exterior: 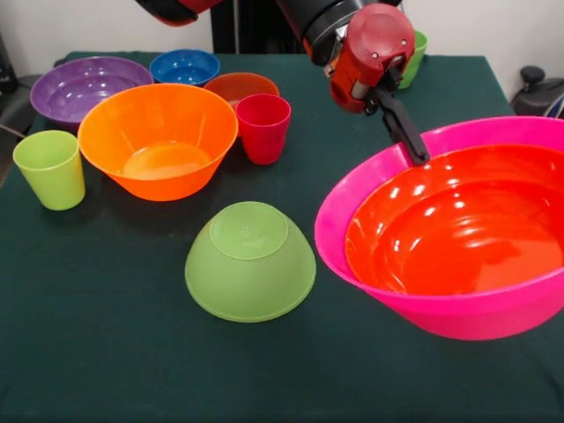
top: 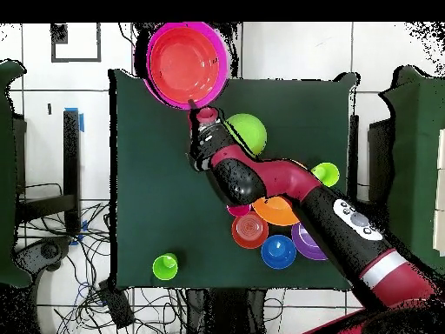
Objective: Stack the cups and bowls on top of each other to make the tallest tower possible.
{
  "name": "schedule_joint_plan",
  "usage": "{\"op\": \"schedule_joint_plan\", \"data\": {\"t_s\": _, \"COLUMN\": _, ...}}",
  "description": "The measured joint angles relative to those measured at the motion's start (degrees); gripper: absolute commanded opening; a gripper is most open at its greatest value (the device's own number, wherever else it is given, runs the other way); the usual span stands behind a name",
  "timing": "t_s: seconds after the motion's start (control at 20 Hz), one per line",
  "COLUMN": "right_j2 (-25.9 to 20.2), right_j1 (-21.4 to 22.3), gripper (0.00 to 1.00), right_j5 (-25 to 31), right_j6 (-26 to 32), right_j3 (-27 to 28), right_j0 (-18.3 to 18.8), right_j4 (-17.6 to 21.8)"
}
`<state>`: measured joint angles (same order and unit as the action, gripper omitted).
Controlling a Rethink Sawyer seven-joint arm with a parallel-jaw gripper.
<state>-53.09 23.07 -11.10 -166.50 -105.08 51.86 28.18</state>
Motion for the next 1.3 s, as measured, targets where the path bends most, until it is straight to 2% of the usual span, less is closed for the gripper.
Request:
{"op": "schedule_joint_plan", "data": {"t_s": 0.45, "right_j2": 0.96, "right_j1": 2.93, "gripper": 0.0, "right_j5": 5.64, "right_j6": 0.0, "right_j3": -3.15, "right_j0": 1.8, "right_j4": -0.75}}
{"op": "schedule_joint_plan", "data": {"t_s": 0.6, "right_j2": 2.88, "right_j1": 5.0, "gripper": 0.0, "right_j5": 6.52, "right_j6": 0.0, "right_j3": -3.61, "right_j0": 1.06, "right_j4": -1.7}}
{"op": "schedule_joint_plan", "data": {"t_s": 0.85, "right_j2": 8.55, "right_j1": 9.56, "gripper": 0.0, "right_j5": 6.95, "right_j6": 0.0, "right_j3": -4.31, "right_j0": -1.73, "right_j4": -2.66}}
{"op": "schedule_joint_plan", "data": {"t_s": 1.3, "right_j2": 15.93, "right_j1": 11.94, "gripper": 0.0, "right_j5": 6.94, "right_j6": 0.0, "right_j3": -4.47, "right_j0": -5.33, "right_j4": -2.82}}
